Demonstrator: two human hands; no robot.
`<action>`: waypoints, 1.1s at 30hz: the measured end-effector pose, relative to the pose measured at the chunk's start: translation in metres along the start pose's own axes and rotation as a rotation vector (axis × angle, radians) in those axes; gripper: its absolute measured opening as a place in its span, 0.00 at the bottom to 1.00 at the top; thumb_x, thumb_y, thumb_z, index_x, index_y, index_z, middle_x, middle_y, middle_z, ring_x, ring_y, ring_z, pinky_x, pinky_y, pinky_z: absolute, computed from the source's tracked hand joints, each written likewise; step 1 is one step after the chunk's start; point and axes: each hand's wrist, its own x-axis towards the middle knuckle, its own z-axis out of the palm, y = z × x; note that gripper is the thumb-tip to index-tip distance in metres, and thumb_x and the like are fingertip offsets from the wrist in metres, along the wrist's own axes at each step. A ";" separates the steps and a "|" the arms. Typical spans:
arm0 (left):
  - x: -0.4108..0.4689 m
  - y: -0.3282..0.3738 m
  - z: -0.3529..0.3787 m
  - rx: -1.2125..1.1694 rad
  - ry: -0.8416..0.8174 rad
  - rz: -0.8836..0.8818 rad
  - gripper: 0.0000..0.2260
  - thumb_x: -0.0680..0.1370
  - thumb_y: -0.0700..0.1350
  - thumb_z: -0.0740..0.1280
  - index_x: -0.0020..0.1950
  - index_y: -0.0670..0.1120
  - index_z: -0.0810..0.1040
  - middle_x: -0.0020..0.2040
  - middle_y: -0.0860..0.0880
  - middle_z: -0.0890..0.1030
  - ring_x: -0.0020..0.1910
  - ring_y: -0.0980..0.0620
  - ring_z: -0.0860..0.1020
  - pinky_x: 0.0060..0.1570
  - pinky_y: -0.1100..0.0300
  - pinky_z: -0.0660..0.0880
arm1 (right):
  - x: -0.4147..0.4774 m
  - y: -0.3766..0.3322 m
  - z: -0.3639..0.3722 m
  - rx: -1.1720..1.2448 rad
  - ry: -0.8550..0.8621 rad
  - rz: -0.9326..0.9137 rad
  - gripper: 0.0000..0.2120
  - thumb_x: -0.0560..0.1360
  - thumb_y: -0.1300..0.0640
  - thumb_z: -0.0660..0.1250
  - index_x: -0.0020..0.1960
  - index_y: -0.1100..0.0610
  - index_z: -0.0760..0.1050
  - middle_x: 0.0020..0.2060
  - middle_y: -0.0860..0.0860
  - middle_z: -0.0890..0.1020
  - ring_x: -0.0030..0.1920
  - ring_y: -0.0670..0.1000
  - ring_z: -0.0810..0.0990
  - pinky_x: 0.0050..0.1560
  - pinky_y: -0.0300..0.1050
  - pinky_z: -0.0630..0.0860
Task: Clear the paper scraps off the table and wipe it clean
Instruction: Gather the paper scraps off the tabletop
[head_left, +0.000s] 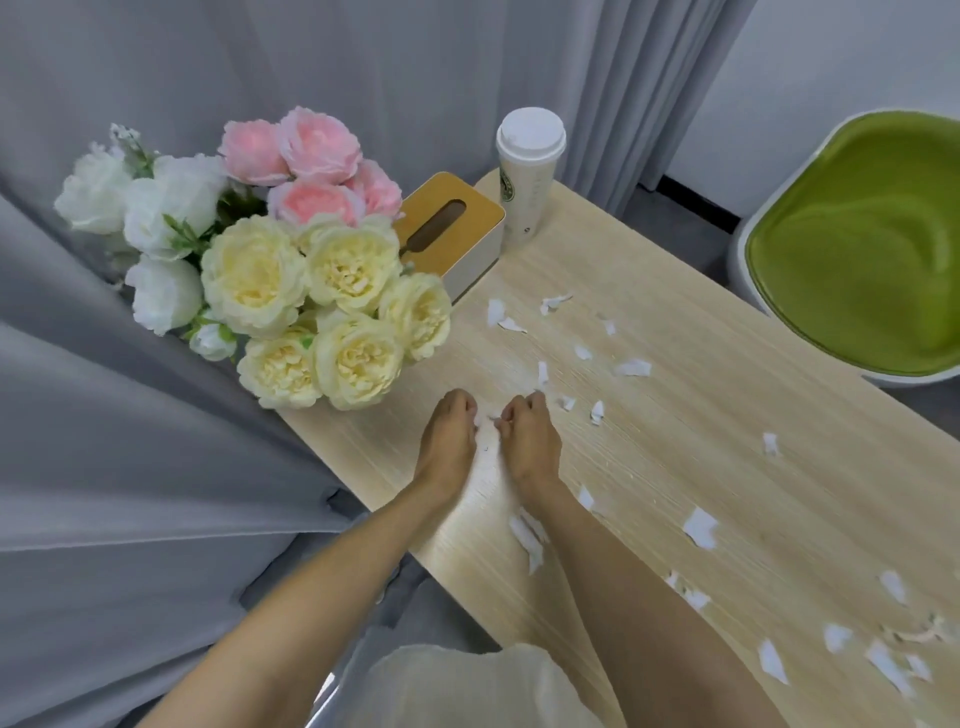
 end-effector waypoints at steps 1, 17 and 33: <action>0.008 0.009 0.002 -0.047 0.000 -0.031 0.08 0.76 0.33 0.57 0.42 0.45 0.67 0.42 0.47 0.73 0.40 0.50 0.70 0.38 0.58 0.68 | 0.004 0.004 -0.006 -0.004 0.056 0.008 0.04 0.77 0.60 0.63 0.46 0.61 0.72 0.51 0.54 0.72 0.41 0.53 0.75 0.37 0.51 0.75; 0.143 0.046 0.050 0.117 0.102 -0.072 0.05 0.76 0.38 0.67 0.44 0.41 0.84 0.70 0.48 0.69 0.68 0.48 0.65 0.62 0.55 0.67 | 0.083 0.036 -0.021 0.186 -0.053 -0.011 0.13 0.67 0.75 0.58 0.40 0.60 0.74 0.39 0.51 0.75 0.39 0.51 0.74 0.38 0.47 0.71; 0.142 0.053 0.045 -0.196 0.105 -0.190 0.19 0.78 0.32 0.64 0.67 0.43 0.68 0.59 0.50 0.67 0.47 0.54 0.73 0.50 0.69 0.67 | 0.207 0.041 -0.050 0.065 -0.072 -0.025 0.12 0.74 0.72 0.59 0.54 0.65 0.77 0.54 0.60 0.74 0.52 0.56 0.76 0.49 0.43 0.74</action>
